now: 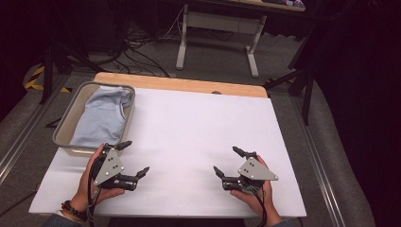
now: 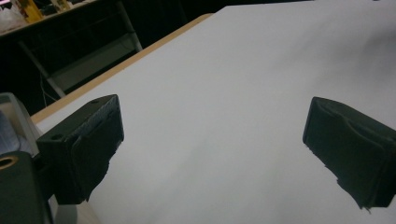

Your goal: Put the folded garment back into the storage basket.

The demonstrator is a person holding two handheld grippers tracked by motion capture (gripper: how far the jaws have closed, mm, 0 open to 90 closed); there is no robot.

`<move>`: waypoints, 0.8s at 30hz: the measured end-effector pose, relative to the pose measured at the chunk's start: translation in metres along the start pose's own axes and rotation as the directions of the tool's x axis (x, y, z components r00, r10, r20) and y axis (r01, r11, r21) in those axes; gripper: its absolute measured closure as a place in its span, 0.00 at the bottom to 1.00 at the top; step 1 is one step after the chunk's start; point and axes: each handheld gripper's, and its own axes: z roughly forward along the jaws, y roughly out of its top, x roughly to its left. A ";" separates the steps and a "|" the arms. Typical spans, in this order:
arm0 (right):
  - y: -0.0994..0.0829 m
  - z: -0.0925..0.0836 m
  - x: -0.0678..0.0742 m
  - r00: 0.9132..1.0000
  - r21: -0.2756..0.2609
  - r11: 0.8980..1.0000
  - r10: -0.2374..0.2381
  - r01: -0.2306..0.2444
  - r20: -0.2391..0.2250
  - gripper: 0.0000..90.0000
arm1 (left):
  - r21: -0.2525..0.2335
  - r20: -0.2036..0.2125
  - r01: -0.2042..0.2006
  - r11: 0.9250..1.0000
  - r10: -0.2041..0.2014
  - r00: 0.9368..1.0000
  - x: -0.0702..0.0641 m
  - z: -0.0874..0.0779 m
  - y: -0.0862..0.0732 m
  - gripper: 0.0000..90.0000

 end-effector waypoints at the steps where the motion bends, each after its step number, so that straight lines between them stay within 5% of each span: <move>1: 0.000 0.001 0.002 1.000 0.001 1.000 -0.007 0.007 -0.006 0.14 | 0.012 -0.001 -0.004 1.000 0.004 1.000 0.000 0.000 -0.003 0.07; 5: -0.003 0.002 0.005 1.000 0.008 1.000 -0.025 0.025 -0.016 0.14 | 0.020 -0.009 0.022 1.000 -0.022 1.000 0.000 -0.002 -0.009 0.06; 24: -0.004 0.007 0.012 0.999 0.011 0.999 -0.033 0.033 -0.038 0.13 | 0.029 -0.005 0.010 1.000 -0.010 1.000 -0.003 -0.005 -0.011 0.04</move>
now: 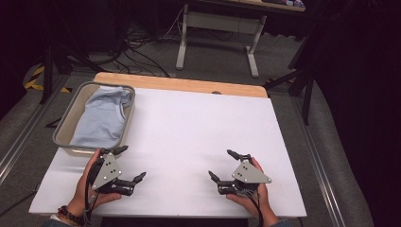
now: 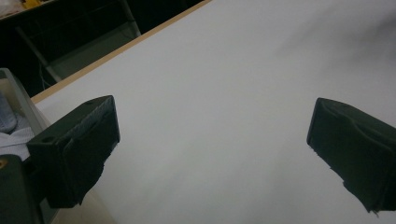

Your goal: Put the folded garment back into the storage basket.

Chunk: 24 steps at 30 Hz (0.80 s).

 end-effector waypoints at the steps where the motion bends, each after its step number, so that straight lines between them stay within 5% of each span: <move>1: 0.000 0.000 0.000 1.000 -0.001 1.000 0.000 0.000 0.001 0.13 | -0.001 -0.002 0.001 1.000 -0.001 1.000 0.000 0.000 0.000 0.04; 24: -0.006 0.005 -0.001 1.000 0.002 1.000 0.011 -0.011 -0.003 0.14 | 0.024 0.000 -0.003 1.000 0.003 1.000 0.000 0.005 -0.002 0.04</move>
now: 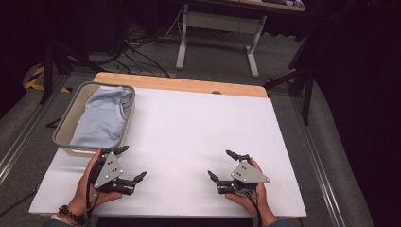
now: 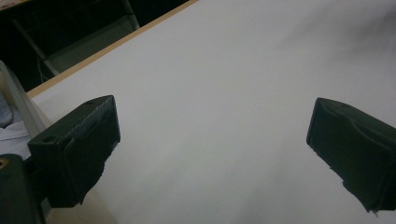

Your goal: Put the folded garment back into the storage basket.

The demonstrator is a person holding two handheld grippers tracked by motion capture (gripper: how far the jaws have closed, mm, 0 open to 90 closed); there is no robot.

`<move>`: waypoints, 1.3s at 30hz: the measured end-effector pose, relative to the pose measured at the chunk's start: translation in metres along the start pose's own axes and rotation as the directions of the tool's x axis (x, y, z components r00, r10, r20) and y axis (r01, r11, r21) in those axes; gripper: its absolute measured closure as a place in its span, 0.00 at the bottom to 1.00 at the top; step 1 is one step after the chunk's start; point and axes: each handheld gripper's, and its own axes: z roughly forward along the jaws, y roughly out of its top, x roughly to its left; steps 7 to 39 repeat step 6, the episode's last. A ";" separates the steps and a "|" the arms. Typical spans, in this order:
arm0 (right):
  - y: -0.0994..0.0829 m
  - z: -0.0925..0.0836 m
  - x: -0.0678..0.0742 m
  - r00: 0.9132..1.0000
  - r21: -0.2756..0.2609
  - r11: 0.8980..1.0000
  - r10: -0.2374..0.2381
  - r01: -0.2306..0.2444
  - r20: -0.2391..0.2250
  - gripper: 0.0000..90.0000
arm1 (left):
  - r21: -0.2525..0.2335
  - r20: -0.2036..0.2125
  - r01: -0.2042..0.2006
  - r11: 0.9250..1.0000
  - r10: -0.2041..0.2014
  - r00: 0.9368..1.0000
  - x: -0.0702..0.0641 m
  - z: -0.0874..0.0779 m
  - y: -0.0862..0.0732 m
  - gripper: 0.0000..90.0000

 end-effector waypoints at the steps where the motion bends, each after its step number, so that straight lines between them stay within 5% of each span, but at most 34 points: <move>1: 0.000 0.000 0.000 1.000 0.002 1.000 -0.001 0.001 0.002 0.13 | 0.000 0.002 0.001 1.000 -0.001 1.000 0.000 0.000 0.000 0.04; 39: 0.000 0.000 0.000 1.000 0.003 1.000 0.003 -0.003 -0.001 0.13 | 0.001 0.004 0.003 1.000 -0.003 1.000 0.000 0.001 0.000 0.04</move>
